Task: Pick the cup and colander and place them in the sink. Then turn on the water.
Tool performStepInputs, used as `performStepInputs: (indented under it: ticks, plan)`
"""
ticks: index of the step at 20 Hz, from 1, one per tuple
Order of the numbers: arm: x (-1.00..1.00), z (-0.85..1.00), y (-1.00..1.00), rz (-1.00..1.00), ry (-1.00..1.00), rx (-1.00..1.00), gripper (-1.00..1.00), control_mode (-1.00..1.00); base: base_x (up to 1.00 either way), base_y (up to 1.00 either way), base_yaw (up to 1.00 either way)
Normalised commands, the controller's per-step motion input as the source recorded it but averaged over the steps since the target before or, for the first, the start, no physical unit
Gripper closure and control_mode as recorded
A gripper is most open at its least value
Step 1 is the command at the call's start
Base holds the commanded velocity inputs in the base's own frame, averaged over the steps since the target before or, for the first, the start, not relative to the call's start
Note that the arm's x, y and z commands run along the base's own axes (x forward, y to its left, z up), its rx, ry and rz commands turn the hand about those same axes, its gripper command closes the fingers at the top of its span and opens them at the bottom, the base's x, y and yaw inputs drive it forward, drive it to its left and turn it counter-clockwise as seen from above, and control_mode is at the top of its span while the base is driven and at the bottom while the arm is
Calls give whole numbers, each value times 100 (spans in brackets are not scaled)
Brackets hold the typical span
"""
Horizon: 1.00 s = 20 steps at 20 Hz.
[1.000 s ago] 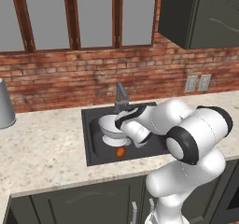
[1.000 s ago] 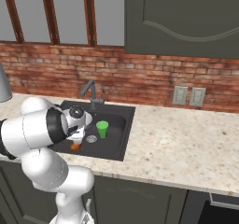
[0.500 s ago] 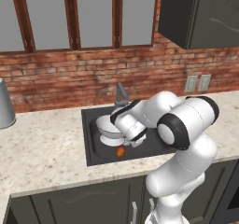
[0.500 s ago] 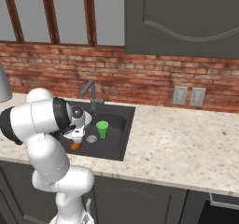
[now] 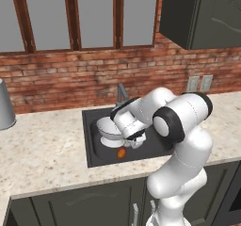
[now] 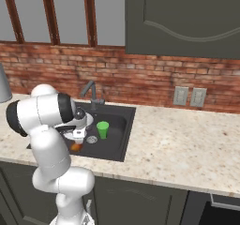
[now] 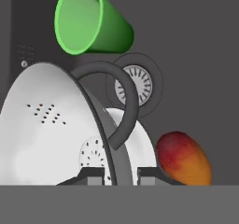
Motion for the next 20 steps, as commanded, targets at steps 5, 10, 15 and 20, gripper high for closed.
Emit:
performStepInputs:
  ticks: [5,10,15,20]
  plan:
    - [22,-14,0,0,0,0,100,-100,0,0,0]
    - [13,-11,0,0,0,0,100,-100,0,0,0]
    - [8,-9,0,0,0,0,100,-100,0,0,0]
    - [3,-7,0,0,0,0,100,-100,0,0,0]
